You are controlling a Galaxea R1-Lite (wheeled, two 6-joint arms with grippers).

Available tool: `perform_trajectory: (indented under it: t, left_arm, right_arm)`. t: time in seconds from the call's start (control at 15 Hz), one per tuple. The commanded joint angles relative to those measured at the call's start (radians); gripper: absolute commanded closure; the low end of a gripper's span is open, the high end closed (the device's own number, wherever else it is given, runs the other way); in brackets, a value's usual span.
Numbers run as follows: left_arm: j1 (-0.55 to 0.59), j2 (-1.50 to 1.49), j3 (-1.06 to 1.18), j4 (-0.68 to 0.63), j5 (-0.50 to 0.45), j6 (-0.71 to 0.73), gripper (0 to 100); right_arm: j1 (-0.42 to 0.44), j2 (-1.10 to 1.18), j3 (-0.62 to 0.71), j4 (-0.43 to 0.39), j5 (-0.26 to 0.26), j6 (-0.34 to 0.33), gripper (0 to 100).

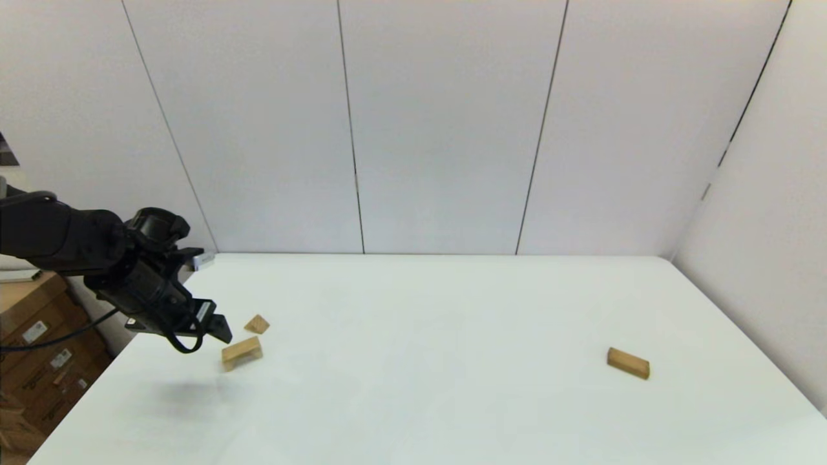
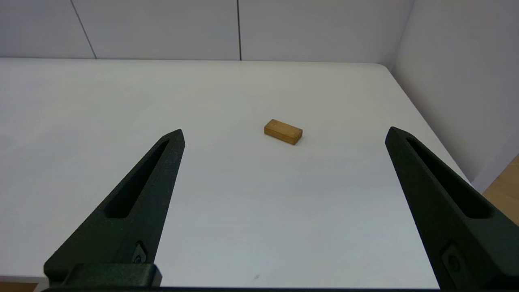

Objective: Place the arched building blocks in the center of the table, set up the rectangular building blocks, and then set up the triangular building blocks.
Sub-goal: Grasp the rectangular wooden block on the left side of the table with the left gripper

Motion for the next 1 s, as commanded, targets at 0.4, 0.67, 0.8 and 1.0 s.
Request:
perform_trajectory:
  t: [0.4, 0.67, 0.8, 1.0]
  left_arm:
    - [0.0, 0.013, -0.075, 0.12, -0.001, 0.121, 0]
    - [0.001, 0.025, -0.077, 0.128, -0.001, 0.222, 0]
    - [0.001, 0.037, -0.077, 0.133, -0.001, 0.296, 0]
    - [-0.008, 0.062, -0.087, 0.134, -0.001, 0.36, 0]
  right_arm:
    - [0.0, 0.0, 0.002, 0.0, 0.0, 0.0, 0]
    - [0.0, 0.0, 0.002, 0.0, 0.0, 0.0, 0]
    - [0.0, 0.0, 0.002, 0.0, 0.0, 0.0, 0]
    - [0.0, 0.0, 0.002, 0.0, 0.0, 0.0, 0]
